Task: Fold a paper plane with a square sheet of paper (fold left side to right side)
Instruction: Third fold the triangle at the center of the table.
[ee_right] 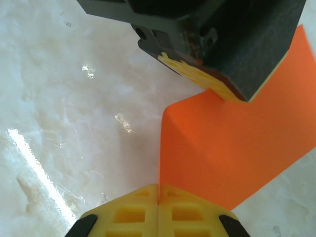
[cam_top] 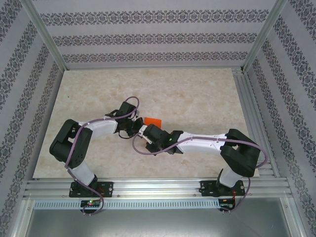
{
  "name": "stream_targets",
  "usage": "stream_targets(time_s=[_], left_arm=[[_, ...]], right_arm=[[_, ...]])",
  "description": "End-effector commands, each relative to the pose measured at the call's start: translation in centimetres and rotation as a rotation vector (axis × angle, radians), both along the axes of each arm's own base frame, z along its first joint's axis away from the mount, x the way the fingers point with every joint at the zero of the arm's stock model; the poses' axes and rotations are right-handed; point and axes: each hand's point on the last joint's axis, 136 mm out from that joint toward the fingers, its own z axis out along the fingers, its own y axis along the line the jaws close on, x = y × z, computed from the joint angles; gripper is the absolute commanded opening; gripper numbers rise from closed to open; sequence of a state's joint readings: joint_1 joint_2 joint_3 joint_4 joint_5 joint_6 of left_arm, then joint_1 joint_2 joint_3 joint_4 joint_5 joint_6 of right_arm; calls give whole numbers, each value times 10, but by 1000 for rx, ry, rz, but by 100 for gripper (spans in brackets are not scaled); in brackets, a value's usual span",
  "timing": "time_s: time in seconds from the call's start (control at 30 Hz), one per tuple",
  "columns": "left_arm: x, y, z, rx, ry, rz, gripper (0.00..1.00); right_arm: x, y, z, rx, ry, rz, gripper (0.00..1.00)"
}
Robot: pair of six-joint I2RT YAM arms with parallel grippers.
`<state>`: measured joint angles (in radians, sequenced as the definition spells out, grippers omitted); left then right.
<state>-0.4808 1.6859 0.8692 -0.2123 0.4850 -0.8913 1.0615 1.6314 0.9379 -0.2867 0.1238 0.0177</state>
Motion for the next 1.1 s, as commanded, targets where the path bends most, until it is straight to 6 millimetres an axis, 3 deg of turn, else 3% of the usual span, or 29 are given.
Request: stream_targets(time_s=[0.0, 0.17, 0.27, 0.5, 0.6, 0.73, 0.83, 1.07], left_arm=[[-4, -4, -3, 8, -7, -38, 4], [-4, -2, 1, 29, -21, -54, 13], [-4, 2, 6, 61, -35, -68, 30], [-3, 31, 25, 156, -71, -64, 49], [4, 33, 32, 137, -95, -55, 44], [22, 7, 40, 35, -121, -90, 28], [34, -10, 39, 4, -130, -122, 22], [49, -31, 5, 22, -78, -184, 16]], right_arm=[[-7, 7, 7, 110, 92, 29, 0], [-11, 4, 3, 127, 159, 47, 0], [-13, 2, 0, 129, 177, 47, 0], [-14, 5, -4, 146, 209, 42, 0], [-14, 5, -8, 147, 218, 38, 0], [-14, 5, -10, 147, 226, 33, 0], [-12, 5, -10, 148, 226, 26, 0], [-11, 3, -12, 158, 256, 13, 0]])
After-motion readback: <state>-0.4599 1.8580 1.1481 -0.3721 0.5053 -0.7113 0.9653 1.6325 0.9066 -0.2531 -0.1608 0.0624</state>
